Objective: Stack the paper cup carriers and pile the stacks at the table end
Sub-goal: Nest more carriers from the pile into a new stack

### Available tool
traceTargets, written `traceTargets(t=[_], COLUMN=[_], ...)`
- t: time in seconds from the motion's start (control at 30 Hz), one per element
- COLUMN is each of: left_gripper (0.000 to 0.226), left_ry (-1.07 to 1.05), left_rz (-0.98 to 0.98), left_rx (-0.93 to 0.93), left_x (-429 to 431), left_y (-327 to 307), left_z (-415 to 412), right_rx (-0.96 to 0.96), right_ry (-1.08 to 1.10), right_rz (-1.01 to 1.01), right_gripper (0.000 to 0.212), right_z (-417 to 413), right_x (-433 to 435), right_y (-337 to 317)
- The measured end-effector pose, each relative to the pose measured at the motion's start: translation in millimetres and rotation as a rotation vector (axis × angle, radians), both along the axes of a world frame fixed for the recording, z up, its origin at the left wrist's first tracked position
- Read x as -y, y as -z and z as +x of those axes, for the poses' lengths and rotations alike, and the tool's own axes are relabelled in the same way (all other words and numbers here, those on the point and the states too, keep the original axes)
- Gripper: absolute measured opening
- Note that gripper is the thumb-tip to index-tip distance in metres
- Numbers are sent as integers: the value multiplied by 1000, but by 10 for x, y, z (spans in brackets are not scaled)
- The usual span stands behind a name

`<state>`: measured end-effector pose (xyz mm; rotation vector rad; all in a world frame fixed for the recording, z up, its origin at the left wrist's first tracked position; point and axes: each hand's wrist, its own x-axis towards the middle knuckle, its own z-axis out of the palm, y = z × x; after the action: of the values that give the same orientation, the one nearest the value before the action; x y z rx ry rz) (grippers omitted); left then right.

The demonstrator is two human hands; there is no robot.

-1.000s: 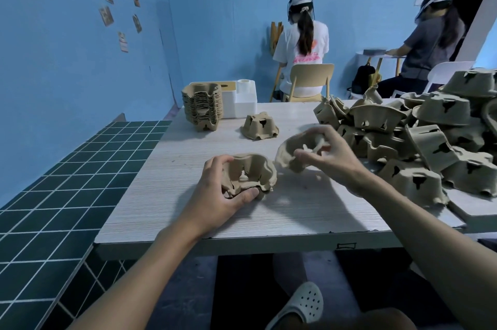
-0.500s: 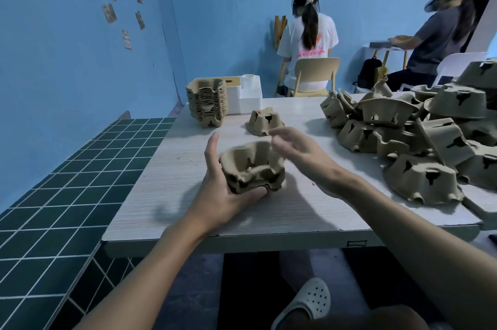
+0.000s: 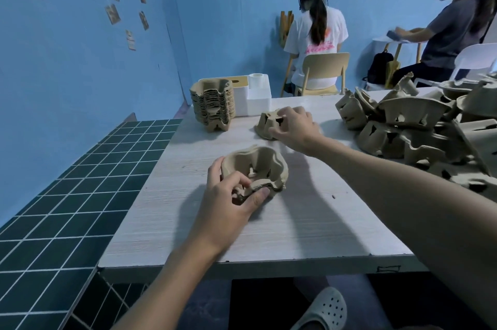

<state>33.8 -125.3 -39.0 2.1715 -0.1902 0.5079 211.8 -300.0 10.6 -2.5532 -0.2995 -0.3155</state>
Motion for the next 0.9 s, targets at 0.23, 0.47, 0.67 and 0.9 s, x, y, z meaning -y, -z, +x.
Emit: traceTargets(t=[0.23,0.47,0.67,0.9], left_gripper=[37,41,40,32], left_ry=[24,27,30,55], left_rz=[-15,-41,-37,4], left_rx=[-24,-12,-18,-18], left_x=[11,11,1,13], left_y=[9,19,-5,-28], left_z=[12,12,9,-16], right_rx=[-45,29,71,38], right_ry=[109,193,130,104], right_rz=[-21,59,210,405], right_gripper=[52,41,40,41], right_z=[508,408,-24,-856], right_x=[-177,-257,11,534], right_y=[82,35,-55,-94])
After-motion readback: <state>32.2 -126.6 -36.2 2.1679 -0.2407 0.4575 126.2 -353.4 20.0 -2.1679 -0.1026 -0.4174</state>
